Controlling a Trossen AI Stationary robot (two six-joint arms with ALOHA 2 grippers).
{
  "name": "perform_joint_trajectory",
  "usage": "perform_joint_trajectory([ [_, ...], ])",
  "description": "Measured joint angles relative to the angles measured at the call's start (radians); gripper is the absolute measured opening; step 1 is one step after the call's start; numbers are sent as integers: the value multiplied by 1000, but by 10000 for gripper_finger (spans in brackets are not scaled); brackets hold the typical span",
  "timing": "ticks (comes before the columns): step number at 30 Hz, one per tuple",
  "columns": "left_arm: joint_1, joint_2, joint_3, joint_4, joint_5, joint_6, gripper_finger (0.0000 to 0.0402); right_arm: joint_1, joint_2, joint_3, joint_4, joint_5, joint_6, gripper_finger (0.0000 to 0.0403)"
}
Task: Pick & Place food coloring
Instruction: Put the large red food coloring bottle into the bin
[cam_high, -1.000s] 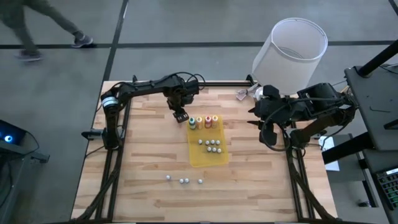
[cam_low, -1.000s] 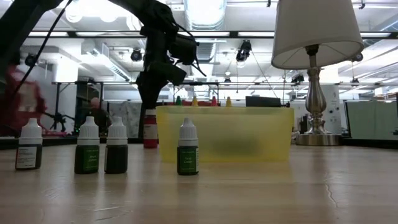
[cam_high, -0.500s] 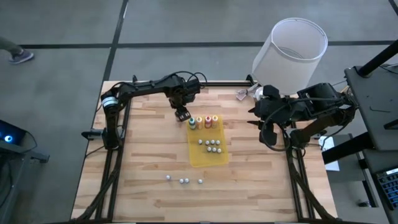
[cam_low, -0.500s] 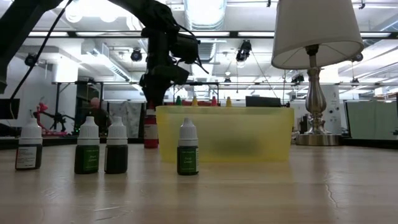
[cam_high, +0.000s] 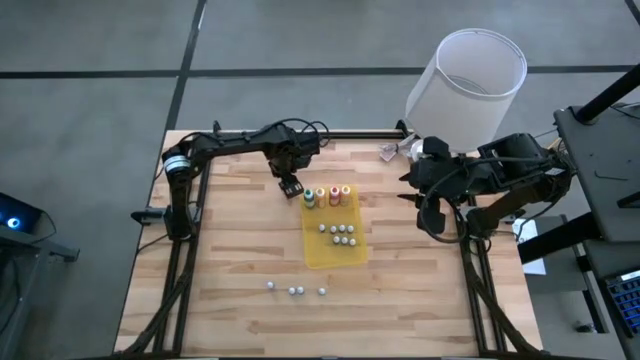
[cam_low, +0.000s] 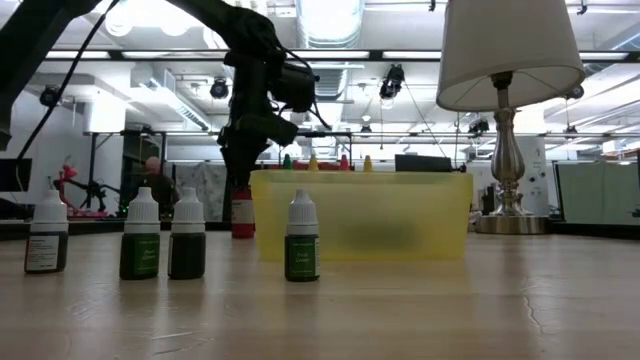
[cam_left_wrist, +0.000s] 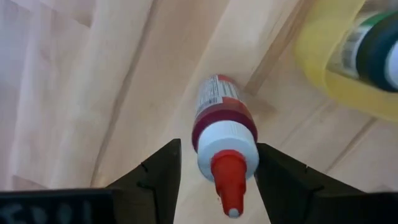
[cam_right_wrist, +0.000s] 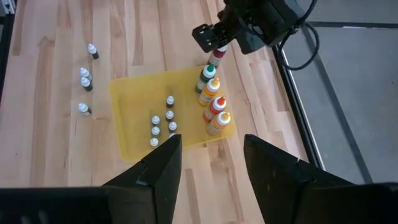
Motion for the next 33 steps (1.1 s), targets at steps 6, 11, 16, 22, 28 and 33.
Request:
perform_joint_trajectory([
  [6,1,1,-24,34,1,-25,168,0,0,0,0,0,-3,167],
  [11,1,1,-24,43,1,-27,167,0,0,0,0,0,-3,167],
  [16,1,1,-24,45,2,-24,167,0,0,0,0,0,-3,167],
  [22,2,1,-24,48,2,-25,145,0,0,0,0,0,-10,167],
  [28,2,1,-23,47,2,-25,110,0,0,-3,0,0,-11,167],
  [33,2,1,-23,47,2,-25,117,0,0,-3,0,0,-11,167],
])
